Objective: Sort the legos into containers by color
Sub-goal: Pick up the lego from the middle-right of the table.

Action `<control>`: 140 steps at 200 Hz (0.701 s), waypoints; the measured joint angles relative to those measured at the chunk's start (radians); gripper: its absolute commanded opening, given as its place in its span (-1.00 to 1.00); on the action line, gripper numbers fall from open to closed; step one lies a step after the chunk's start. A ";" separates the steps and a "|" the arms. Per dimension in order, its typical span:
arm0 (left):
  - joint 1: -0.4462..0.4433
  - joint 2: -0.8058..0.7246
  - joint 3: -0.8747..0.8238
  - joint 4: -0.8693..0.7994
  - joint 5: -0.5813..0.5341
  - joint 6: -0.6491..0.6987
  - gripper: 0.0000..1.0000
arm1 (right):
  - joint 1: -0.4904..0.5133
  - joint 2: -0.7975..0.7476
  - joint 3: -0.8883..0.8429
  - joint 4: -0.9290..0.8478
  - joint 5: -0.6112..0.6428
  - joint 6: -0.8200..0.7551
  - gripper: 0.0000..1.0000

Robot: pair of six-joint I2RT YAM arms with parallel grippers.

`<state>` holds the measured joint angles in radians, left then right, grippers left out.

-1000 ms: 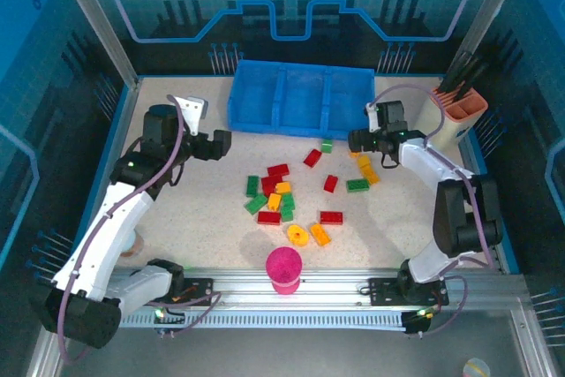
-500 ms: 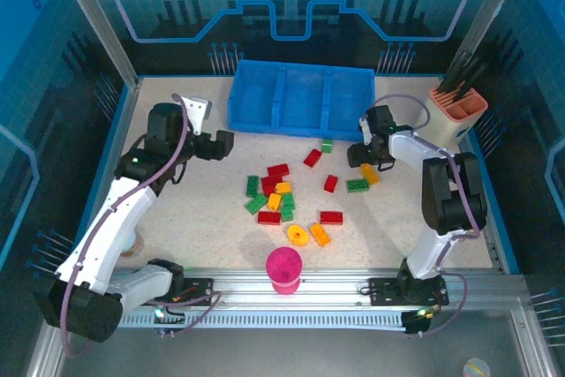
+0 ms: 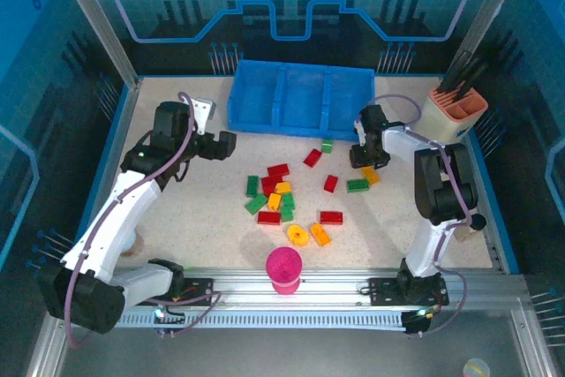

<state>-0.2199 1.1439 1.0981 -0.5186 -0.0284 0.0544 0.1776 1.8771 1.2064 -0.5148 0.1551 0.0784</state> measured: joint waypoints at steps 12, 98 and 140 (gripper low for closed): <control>0.000 0.000 0.000 0.000 0.000 0.000 0.99 | 0.000 0.006 0.000 -0.002 0.002 -0.002 -0.17; 0.000 0.000 -0.002 0.010 -0.001 0.005 0.98 | 0.001 0.013 0.044 -0.067 0.002 -0.008 -0.47; 0.000 0.000 -0.002 0.026 -0.002 0.008 0.99 | 0.019 -0.121 0.133 -0.132 0.003 -0.015 -0.47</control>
<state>-0.2199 1.1435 1.0966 -0.4927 -0.0307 0.0624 0.1970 1.7561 1.3396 -0.6472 0.1581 0.0631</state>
